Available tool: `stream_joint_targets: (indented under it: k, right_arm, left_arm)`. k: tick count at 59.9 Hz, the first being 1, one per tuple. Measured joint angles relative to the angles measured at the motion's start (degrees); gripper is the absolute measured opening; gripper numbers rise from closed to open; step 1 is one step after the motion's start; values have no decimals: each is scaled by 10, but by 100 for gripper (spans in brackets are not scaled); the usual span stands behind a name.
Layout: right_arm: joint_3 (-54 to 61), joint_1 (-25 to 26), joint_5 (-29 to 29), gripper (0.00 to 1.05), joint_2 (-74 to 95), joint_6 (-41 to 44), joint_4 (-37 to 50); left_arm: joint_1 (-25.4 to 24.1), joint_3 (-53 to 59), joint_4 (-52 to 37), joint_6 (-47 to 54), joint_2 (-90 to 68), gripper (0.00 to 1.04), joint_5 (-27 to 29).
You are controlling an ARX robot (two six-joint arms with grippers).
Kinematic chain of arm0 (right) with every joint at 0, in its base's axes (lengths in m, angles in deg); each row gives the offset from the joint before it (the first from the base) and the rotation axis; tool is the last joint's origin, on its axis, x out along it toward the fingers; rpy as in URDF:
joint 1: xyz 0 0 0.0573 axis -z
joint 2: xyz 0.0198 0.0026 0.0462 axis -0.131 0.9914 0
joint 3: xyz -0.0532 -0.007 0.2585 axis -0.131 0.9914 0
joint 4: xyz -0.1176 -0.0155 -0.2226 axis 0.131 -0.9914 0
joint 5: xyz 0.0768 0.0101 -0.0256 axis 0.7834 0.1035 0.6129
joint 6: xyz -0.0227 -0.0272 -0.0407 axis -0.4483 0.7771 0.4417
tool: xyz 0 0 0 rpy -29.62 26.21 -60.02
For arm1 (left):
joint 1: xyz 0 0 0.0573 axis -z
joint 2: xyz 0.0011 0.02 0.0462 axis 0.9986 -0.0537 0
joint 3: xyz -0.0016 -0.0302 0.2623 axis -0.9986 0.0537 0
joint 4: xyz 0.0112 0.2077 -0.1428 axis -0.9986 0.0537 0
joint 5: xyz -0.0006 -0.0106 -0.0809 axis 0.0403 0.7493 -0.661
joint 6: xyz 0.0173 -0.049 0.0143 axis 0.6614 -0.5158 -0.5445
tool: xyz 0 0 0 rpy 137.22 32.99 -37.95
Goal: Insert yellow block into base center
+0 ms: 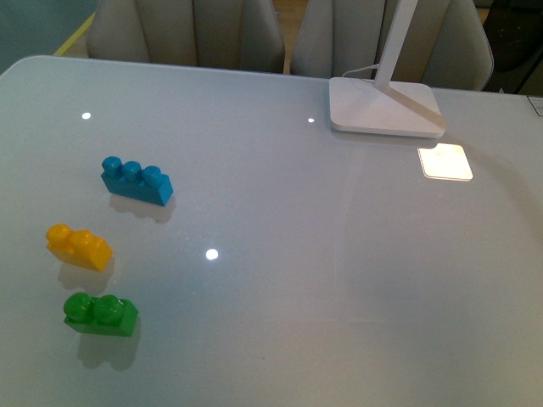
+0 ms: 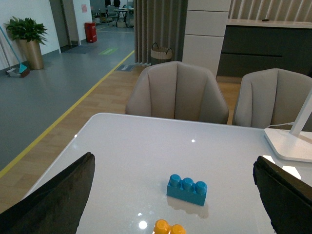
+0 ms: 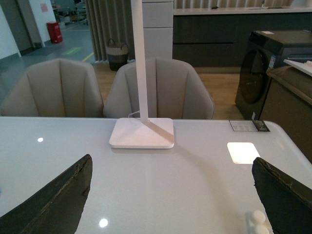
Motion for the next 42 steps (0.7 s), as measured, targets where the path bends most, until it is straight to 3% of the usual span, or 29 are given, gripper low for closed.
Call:
stream_joint_targets:
  k: [42]
  right_arm:
    - [0, 0, 0, 96, 0, 0, 0]
  left_arm:
    - [0, 0, 0, 0, 0, 97, 0]
